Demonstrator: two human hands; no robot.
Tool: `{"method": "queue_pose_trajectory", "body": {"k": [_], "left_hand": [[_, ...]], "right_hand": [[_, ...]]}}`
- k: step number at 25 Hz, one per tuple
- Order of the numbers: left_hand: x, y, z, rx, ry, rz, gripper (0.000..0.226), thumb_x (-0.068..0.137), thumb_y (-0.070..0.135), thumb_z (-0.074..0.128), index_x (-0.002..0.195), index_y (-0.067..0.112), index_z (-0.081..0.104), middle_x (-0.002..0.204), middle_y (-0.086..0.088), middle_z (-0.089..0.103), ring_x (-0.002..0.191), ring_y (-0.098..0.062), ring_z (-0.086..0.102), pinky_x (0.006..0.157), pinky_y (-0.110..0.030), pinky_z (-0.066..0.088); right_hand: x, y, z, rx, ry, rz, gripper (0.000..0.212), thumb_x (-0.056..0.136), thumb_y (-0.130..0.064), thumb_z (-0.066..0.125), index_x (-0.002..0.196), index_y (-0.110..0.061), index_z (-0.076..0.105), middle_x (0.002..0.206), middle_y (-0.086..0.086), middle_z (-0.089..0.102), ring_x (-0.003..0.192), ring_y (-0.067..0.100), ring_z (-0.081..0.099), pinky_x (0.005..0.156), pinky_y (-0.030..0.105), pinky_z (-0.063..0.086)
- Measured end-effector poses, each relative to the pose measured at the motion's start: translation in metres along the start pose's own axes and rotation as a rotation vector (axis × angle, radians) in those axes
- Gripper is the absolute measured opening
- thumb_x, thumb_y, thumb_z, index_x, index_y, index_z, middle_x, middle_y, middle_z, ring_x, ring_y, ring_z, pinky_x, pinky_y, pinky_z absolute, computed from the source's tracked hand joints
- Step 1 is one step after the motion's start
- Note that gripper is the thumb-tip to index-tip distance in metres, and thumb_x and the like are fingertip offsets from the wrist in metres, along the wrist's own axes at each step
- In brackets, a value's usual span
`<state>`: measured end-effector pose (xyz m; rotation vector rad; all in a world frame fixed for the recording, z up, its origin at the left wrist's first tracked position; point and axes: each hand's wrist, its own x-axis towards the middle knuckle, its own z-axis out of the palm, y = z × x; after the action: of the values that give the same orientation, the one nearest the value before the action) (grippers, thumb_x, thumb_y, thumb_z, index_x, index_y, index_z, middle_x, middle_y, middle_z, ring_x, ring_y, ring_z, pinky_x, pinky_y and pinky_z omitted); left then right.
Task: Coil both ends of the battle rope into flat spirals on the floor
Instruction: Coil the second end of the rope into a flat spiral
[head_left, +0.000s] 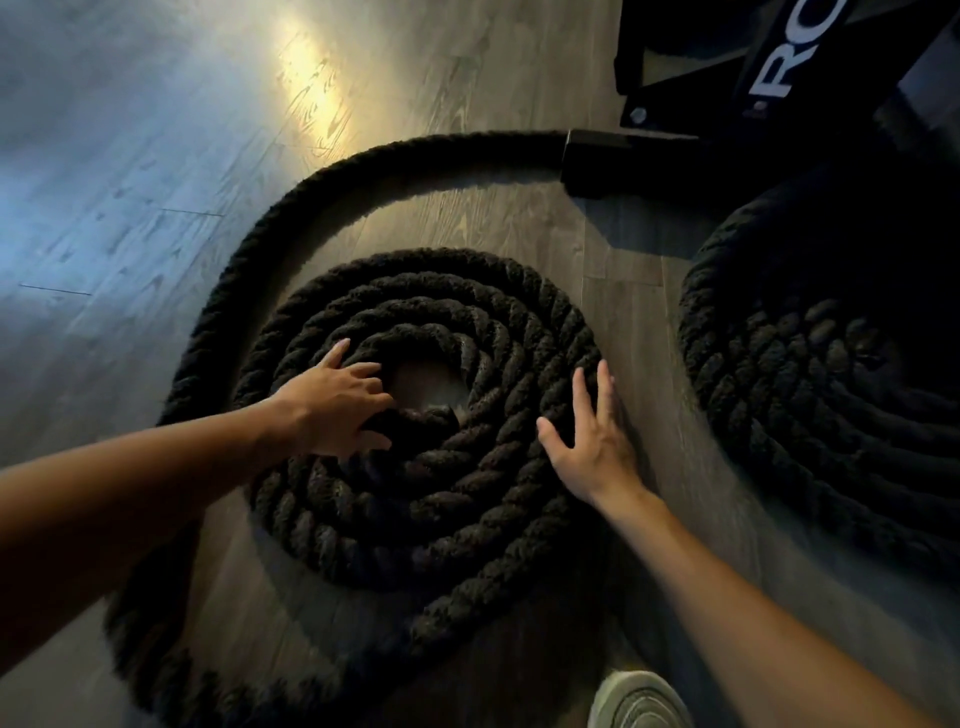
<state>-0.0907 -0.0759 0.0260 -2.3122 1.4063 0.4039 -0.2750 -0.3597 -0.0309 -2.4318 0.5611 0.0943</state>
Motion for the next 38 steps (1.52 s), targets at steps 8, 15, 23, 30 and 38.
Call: {"method": "queue_pose_trajectory", "body": {"k": [8, 15, 23, 30, 38], "left_hand": [[0.002, 0.022, 0.020, 0.134, 0.199, -0.034, 0.057, 0.094, 0.070, 0.024, 0.104, 0.022, 0.052, 0.100, 0.002, 0.063, 0.095, -0.023, 0.062, 0.087, -0.042, 0.038], [0.007, 0.062, 0.014, -0.068, 0.152, -0.241, 0.056, 0.090, 0.077, 0.020, 0.082, 0.026, 0.043, 0.084, 0.002, 0.071, 0.082, -0.019, 0.068, 0.086, -0.041, 0.037], [-0.011, 0.063, 0.033, -0.208, 0.245, -0.055, 0.076, 0.086, 0.086, 0.020, 0.104, 0.025, 0.060, 0.092, 0.006, 0.067, 0.095, -0.021, 0.062, 0.098, -0.044, 0.043], [-0.035, 0.037, 0.059, -0.003, 0.261, 0.147, 0.059, 0.101, 0.065, 0.026, 0.124, 0.022, 0.060, 0.104, 0.005, 0.064, 0.101, -0.022, 0.059, 0.116, -0.052, 0.031], [-0.004, 0.079, 0.027, -0.154, 0.256, -0.189, 0.072, 0.095, 0.071, 0.009, 0.113, 0.022, 0.059, 0.105, 0.005, 0.067, 0.101, -0.022, 0.061, 0.091, -0.041, 0.041]], "right_hand": [[-0.094, -0.042, 0.064, -0.104, 0.201, 0.130, 0.089, 0.089, -0.059, 0.043, 0.160, -0.016, 0.011, 0.164, 0.023, -0.013, 0.152, 0.040, -0.011, 0.121, 0.050, 0.008], [0.023, 0.009, -0.012, -0.199, -0.060, -0.217, 0.082, 0.090, -0.056, 0.054, 0.159, -0.028, 0.018, 0.168, 0.004, -0.009, 0.153, 0.023, -0.014, 0.123, 0.054, 0.011], [-0.004, 0.005, 0.002, 0.016, 0.146, 0.087, 0.069, 0.096, -0.057, 0.047, 0.157, -0.038, 0.021, 0.168, 0.005, 0.003, 0.152, 0.031, 0.012, 0.118, 0.051, 0.026], [-0.107, -0.013, 0.051, 0.014, 0.238, 0.172, 0.085, 0.095, -0.054, 0.051, 0.160, -0.013, 0.013, 0.166, 0.018, -0.007, 0.152, 0.036, 0.006, 0.121, 0.049, 0.023], [0.014, 0.024, -0.007, -0.093, 0.061, -0.008, 0.077, 0.096, -0.055, 0.048, 0.160, -0.022, 0.018, 0.167, 0.009, -0.008, 0.145, 0.040, 0.028, 0.111, 0.047, 0.035]]}}
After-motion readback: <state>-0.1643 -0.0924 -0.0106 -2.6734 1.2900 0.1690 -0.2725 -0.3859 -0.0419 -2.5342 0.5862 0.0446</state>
